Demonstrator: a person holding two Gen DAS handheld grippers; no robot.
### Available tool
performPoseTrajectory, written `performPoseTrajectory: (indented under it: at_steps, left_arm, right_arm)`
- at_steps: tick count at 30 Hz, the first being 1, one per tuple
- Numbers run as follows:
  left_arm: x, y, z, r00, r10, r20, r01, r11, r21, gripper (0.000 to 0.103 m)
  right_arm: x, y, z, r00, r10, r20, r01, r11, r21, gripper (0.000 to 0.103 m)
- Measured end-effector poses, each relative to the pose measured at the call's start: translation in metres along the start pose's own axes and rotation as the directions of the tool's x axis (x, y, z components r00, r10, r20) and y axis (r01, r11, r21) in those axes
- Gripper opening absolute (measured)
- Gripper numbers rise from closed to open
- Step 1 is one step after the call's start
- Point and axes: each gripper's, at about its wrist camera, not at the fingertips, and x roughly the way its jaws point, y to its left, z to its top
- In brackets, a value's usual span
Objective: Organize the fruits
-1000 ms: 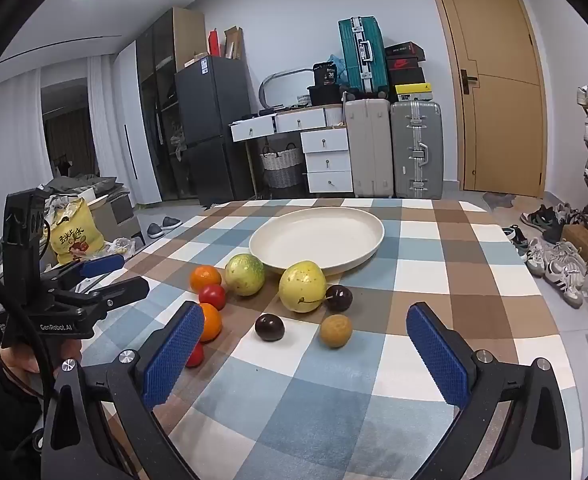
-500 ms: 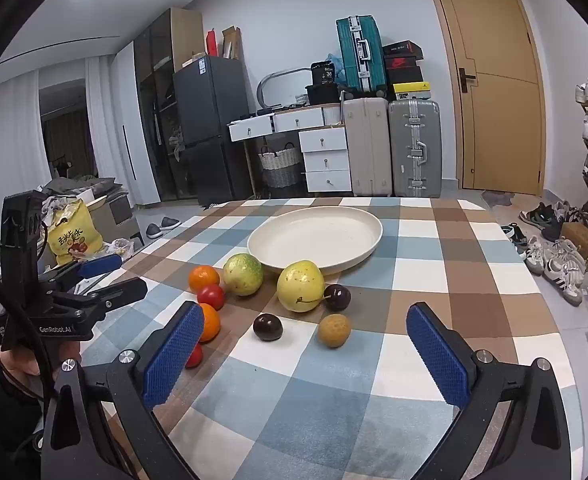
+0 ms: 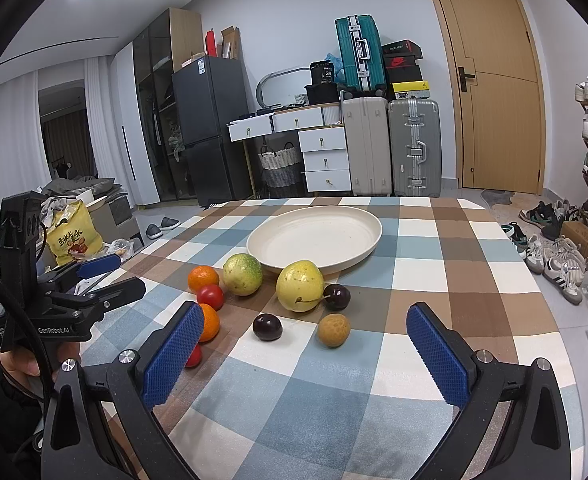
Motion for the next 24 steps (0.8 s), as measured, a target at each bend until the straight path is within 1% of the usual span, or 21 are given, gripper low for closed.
performPoseTrajectory:
  at_steps: [6, 14, 18, 21, 24]
  left_arm:
    - [-0.003, 0.001, 0.0, 1.0, 0.009, 0.006, -0.009, 1.0, -0.007, 0.102]
    - [-0.002, 0.001, 0.0, 1.0, 0.005, 0.005, -0.005, 1.0, 0.009, 0.102]
    - [0.0, 0.0, -0.001, 1.0, 0.001, -0.001, -0.001, 1.0, 0.017, 0.102]
    - [0.001, 0.0, -0.001, 1.0, 0.013, -0.003, -0.013, 1.0, 0.019, 0.102]
    - [0.0, -0.002, -0.001, 1.0, 0.019, -0.003, -0.019, 1.0, 0.022, 0.102]
  right_arm:
    - [0.0, 0.0, 0.0, 1.0, -0.005, 0.0, 0.005, 1.0, 0.0, 0.103]
    - [-0.006, -0.004, -0.001, 1.0, -0.028, -0.003, 0.028, 0.999, 0.023, 0.103]
    - [0.004, -0.007, 0.001, 0.999, -0.041, -0.016, 0.041, 0.999, 0.03, 0.103]
    - [0.005, -0.012, 0.001, 0.998, -0.05, -0.028, 0.051, 0.997, 0.055, 0.103]
    - [0.011, -0.015, 0.0, 0.995, -0.083, -0.062, 0.087, 0.994, 0.069, 0.103]
